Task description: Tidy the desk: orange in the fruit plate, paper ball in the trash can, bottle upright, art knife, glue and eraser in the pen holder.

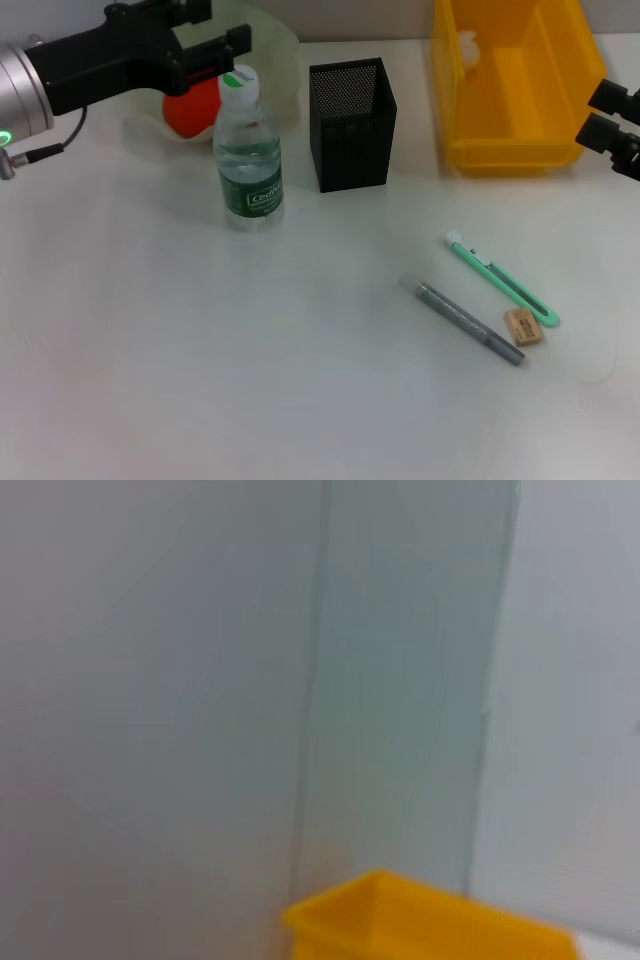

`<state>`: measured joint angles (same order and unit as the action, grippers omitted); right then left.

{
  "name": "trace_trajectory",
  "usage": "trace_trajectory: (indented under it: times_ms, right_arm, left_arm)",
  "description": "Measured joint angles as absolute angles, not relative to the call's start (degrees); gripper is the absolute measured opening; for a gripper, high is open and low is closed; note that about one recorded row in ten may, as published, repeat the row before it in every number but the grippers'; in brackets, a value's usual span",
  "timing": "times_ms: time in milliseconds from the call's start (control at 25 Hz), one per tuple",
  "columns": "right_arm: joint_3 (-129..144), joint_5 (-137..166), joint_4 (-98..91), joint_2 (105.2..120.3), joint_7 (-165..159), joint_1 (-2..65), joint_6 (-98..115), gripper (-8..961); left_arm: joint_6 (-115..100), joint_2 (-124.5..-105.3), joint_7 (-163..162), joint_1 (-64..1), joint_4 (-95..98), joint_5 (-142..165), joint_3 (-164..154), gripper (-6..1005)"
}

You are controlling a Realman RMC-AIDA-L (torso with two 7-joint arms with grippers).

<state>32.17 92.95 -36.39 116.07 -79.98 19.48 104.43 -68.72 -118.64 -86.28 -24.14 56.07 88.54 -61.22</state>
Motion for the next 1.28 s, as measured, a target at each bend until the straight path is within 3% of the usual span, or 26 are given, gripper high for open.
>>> trace_trajectory:
  times_ms: [280, 520, 600, 760, 1280]
  right_arm:
    - [31.28, 92.92, -36.64, 116.18, -83.48, 19.03, 102.32, 739]
    - [31.77, 96.29, -43.25, 115.9, -94.87, 19.05, 99.89, 738]
    - [31.94, 101.41, -49.69, 116.6, -103.53, 19.31, 97.8, 737]
    - [35.59, 118.42, -69.93, 119.63, -122.56, 20.42, 96.73, 736]
    - [57.0, 142.37, -78.22, 119.21, -147.9, 29.64, 94.24, 732]
  left_arm:
    - [-79.35, -118.61, -77.21, -23.9, 50.96, 82.01, -62.69, 629]
    - [-87.1, -118.97, -64.48, -26.36, 34.67, 74.7, -69.92, 627]
    - [-86.62, -119.1, -62.04, -28.13, 29.89, 74.42, -70.58, 626]
    - [-84.43, -119.15, -60.38, -30.84, 24.12, 74.08, -70.49, 626]
    - [-82.36, -119.18, -60.25, -31.2, 22.5, 72.21, -70.67, 625]
